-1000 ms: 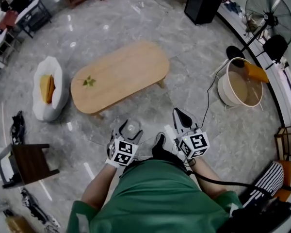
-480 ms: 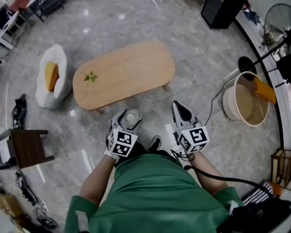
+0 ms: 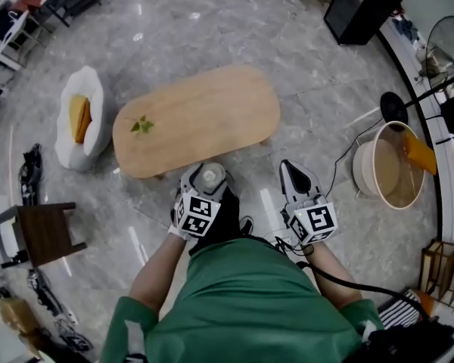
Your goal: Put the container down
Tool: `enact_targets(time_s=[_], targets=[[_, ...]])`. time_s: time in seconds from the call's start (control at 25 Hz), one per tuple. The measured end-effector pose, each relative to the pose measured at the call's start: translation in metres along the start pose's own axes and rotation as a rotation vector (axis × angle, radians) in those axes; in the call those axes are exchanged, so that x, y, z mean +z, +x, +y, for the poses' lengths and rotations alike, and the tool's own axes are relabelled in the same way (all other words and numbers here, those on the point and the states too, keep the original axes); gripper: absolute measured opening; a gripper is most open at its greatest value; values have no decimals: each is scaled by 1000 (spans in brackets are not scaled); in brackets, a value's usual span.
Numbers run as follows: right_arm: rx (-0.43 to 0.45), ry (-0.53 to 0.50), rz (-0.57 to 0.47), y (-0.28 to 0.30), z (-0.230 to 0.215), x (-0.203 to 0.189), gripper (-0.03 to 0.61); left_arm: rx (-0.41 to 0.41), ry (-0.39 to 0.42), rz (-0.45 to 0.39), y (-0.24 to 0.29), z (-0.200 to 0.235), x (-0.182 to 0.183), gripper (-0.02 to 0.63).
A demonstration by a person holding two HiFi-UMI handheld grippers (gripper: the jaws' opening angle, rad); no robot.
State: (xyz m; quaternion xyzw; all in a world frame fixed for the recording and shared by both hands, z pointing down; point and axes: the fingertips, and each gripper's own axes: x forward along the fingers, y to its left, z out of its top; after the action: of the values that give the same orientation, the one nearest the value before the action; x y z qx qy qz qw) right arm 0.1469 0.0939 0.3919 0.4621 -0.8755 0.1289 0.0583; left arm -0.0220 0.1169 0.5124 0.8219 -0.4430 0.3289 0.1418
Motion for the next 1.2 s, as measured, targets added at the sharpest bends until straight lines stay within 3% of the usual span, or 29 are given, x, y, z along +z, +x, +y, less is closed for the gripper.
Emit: enact_targets(time_s=[0.24, 0.68, 0.92, 1.2], targets=[[-33, -8, 14, 70, -45, 13, 14, -8, 64, 10, 83, 66, 25, 339], [-74, -34, 95, 199, -105, 41, 14, -76, 89, 11, 209, 165, 65, 339], [-22, -26, 137, 255, -138, 23, 14, -71, 93, 44, 275, 194, 67, 339], [93, 27, 214, 308, -192, -27, 14, -21, 2, 86, 359, 222, 62, 339]])
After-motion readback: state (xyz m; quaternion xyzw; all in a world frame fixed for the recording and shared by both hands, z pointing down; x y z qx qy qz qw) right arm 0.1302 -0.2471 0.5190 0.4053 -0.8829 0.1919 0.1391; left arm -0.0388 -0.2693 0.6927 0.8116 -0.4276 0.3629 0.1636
